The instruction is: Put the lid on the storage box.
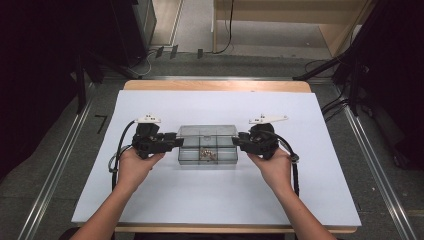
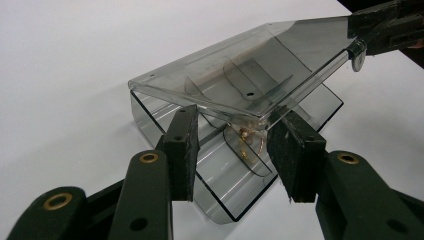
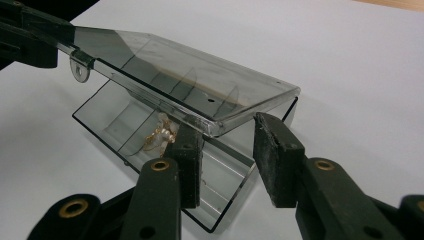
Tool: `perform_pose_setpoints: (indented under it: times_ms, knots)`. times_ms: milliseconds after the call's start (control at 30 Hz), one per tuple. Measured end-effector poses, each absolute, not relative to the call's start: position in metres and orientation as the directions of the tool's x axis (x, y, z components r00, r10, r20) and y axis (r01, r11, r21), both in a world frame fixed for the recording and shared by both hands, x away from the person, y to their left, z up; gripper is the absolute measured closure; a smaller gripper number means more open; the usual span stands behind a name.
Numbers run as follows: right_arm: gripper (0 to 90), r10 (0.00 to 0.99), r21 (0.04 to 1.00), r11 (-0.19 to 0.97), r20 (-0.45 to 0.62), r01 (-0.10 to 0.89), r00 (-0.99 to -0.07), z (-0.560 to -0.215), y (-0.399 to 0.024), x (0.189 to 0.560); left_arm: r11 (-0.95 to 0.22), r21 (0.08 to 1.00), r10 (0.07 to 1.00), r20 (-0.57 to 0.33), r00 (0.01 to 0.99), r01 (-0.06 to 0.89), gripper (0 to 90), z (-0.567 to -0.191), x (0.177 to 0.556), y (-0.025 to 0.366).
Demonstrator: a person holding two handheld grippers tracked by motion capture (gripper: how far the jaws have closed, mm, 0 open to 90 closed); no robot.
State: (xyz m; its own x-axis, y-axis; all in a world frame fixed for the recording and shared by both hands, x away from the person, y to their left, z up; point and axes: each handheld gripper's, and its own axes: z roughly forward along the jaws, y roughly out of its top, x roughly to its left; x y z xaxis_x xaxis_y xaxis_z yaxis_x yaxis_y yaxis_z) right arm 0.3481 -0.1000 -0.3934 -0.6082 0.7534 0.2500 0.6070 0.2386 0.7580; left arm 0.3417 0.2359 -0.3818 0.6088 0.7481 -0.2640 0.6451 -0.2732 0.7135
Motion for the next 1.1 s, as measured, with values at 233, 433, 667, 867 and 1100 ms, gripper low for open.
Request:
perform_pose_setpoints:
  times_ms: [233, 433, 667, 867, 1100]
  knots:
    - [65.9, 0.755, 0.76, 0.238, 0.247, 0.605, -0.607, -0.397, -0.1, 0.345, -0.267, 0.713, 0.749, -0.269, 0.605, 0.648, 56.7, -0.387, 0.339, 0.236]
    - [65.1, 0.75, 0.762, 0.246, 0.241, 0.598, -0.616, -0.4, -0.1, 0.343, -0.283, 0.713, 0.74, -0.263, 0.619, 0.641, 56.7, -0.391, 0.336, 0.234]
    - [65.0, 0.746, 0.76, 0.25, 0.243, 0.599, -0.62, -0.404, -0.1, 0.34, -0.288, 0.705, 0.74, -0.265, 0.618, 0.648, 56.6, -0.392, 0.335, 0.233]
    - [65.0, 0.743, 0.755, 0.252, 0.25, 0.605, -0.621, -0.406, -0.099, 0.338, -0.291, 0.699, 0.738, -0.27, 0.618, 0.654, 56.6, -0.393, 0.334, 0.235]
    - [65.2, 0.743, 0.757, 0.26, 0.239, 0.599, -0.625, -0.407, -0.098, 0.336, -0.291, 0.699, 0.736, -0.272, 0.62, 0.653, 56.1, -0.393, 0.331, 0.235]
